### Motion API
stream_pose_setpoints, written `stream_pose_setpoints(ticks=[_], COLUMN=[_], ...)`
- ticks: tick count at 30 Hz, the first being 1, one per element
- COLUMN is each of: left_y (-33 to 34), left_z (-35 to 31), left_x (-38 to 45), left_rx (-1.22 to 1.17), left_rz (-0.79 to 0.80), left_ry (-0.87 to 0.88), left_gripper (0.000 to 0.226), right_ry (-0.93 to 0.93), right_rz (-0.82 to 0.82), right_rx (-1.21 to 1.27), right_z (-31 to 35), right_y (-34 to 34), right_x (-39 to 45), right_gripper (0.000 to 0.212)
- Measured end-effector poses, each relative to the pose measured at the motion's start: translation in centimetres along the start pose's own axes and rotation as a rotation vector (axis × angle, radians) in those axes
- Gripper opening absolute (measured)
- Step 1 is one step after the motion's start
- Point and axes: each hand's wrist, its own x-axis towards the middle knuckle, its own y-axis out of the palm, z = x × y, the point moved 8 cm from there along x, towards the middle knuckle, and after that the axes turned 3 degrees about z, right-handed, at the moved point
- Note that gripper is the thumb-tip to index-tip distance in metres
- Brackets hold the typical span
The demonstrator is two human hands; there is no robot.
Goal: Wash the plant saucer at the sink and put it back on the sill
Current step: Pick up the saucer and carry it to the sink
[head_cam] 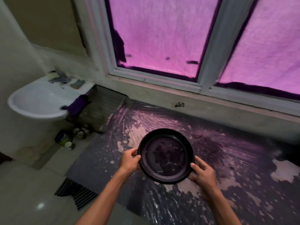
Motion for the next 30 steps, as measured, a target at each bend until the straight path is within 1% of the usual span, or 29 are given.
stream_pose_setpoints(ticks=[7,11,18,23,27,30], left_y=[-12.5,-19.6,-30.4,-36.8,-41.6,-45.4], left_z=[0.3,1.0,2.4,2.9,3.2,3.2], left_x=[0.3,0.4,0.4,2.0,4.9,8.4], left_rx=[-0.005,0.022,0.058,0.019,0.026,0.031], left_rz=[-0.051,-0.05,-0.054,-0.105,-0.14,-0.154], left_ry=[0.019,0.032,0.026,0.033,0.027,0.003], left_gripper=[0.03,0.027,0.032,0.031,0.035,0.032], right_ry=[0.032,0.031,0.053,0.058,0.056,0.05], right_rz=[0.041,0.073,0.153,0.205,0.246,0.263], right_rx=[0.035,0.039,0.031,-0.002,-0.023,-0.022], right_z=[-2.1,-3.4,-5.5,-5.7,-5.5,-5.7], right_y=[11.7,18.5,29.3,36.1,41.7,46.2], right_x=[-3.0,-4.9,-6.6,-5.9,-4.2,-2.2], right_gripper=[0.037,0.036,0.033,0.028,0.026,0.027])
